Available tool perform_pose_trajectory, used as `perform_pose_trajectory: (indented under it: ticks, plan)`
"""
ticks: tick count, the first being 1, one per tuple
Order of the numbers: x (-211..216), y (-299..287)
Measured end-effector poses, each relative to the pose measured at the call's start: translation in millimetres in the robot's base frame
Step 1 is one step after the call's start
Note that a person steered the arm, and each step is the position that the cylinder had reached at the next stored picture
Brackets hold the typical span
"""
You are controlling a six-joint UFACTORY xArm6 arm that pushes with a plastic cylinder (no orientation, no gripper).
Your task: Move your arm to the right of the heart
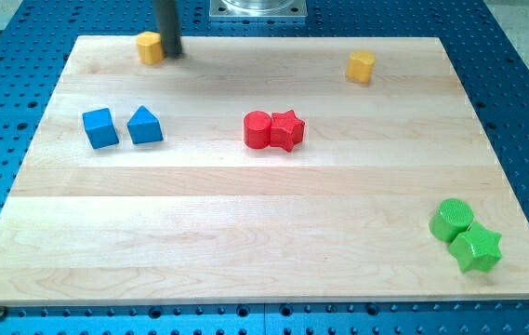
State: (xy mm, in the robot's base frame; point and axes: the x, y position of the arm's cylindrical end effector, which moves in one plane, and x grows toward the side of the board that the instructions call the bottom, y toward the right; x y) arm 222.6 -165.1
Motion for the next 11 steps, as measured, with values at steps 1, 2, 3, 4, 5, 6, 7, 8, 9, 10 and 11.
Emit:
perform_pose_trajectory:
  ticks: [1, 2, 3, 4, 5, 6, 7, 8, 9, 10, 11]
  plan:
    - [7, -41]
    - [13, -24]
    - [10, 51]
    - [7, 153]
    - [7, 261]
    - [7, 366]
    - [9, 442]
    - [10, 446]
    - [10, 446]
    - [11, 446]
    - [18, 445]
